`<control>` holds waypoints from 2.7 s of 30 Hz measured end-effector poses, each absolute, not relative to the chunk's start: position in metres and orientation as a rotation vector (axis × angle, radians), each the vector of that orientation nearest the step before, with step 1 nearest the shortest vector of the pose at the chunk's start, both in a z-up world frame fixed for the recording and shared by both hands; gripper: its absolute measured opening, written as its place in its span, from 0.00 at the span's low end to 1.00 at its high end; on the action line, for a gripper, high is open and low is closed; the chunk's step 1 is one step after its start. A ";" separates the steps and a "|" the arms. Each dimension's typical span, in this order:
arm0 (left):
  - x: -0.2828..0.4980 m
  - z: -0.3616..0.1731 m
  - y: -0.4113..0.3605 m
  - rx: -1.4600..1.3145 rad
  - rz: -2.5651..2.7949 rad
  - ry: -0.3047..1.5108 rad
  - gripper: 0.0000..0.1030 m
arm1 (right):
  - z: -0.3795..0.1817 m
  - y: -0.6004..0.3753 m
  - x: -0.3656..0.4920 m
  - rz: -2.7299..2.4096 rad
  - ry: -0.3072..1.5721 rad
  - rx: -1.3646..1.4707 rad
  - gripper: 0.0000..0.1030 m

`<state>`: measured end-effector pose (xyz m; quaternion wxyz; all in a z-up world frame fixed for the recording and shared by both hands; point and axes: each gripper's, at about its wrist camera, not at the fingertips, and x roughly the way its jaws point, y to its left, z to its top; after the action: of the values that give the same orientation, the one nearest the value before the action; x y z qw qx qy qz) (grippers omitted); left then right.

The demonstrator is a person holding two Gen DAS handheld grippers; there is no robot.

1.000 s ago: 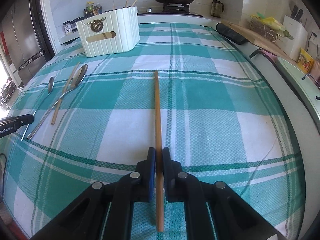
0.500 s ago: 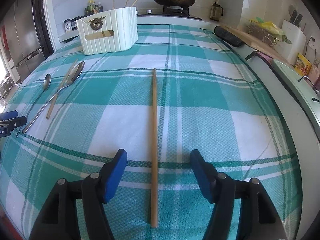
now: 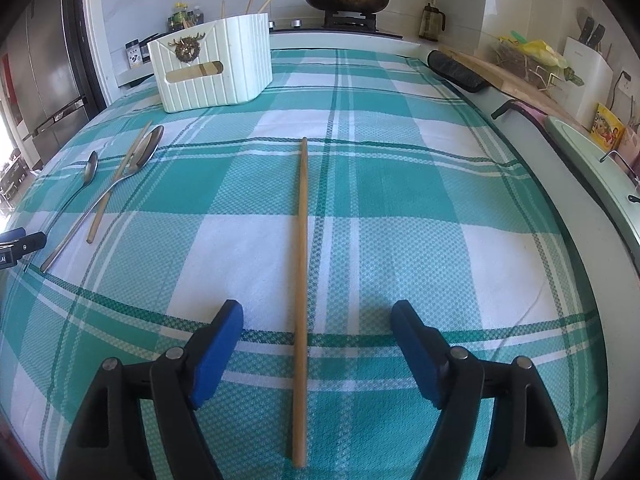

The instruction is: Organize utensils

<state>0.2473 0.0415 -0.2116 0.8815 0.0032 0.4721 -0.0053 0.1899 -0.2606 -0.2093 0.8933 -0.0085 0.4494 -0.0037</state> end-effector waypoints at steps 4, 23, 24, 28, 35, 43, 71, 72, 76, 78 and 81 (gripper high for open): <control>0.247 -0.211 0.042 0.006 -0.010 0.981 1.00 | -0.209 -0.261 0.190 -0.007 0.932 -0.017 0.76; 0.249 -0.210 0.041 0.030 -0.031 0.995 1.00 | -0.209 -0.261 0.190 -0.007 0.932 -0.016 0.76; 0.249 -0.210 0.042 0.034 -0.039 1.000 1.00 | -0.209 -0.261 0.190 -0.007 0.932 -0.016 0.76; 0.254 -0.206 0.049 0.059 -0.126 1.083 0.99 | -0.207 -0.262 0.193 0.029 0.979 -0.040 0.76; 0.282 -0.183 0.048 0.034 -0.291 1.093 0.99 | -0.193 -0.278 0.221 0.129 1.182 -0.036 0.76; 0.335 -0.193 0.019 0.099 -0.325 1.151 0.88 | -0.198 -0.272 0.272 0.171 1.262 -0.040 0.66; 0.283 -0.059 0.048 0.032 -0.292 0.741 0.34 | -0.040 -0.248 0.237 0.195 0.721 -0.010 0.06; 0.280 -0.053 0.051 0.019 -0.293 0.726 0.34 | -0.032 -0.246 0.231 0.197 0.692 -0.016 0.06; 0.273 -0.030 0.057 -0.030 -0.308 0.677 0.34 | -0.012 -0.241 0.226 0.198 0.607 -0.027 0.06; 0.274 -0.023 0.058 -0.046 -0.319 0.669 0.34 | -0.003 -0.236 0.229 0.195 0.572 -0.029 0.06; 0.278 -0.013 0.059 -0.061 -0.337 0.668 0.34 | 0.006 -0.231 0.236 0.206 0.548 -0.018 0.06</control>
<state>0.2777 0.0591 -0.0132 0.9304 -0.0299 0.3261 -0.1645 0.2357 -0.2309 0.0064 0.9574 -0.0088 0.2702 0.1017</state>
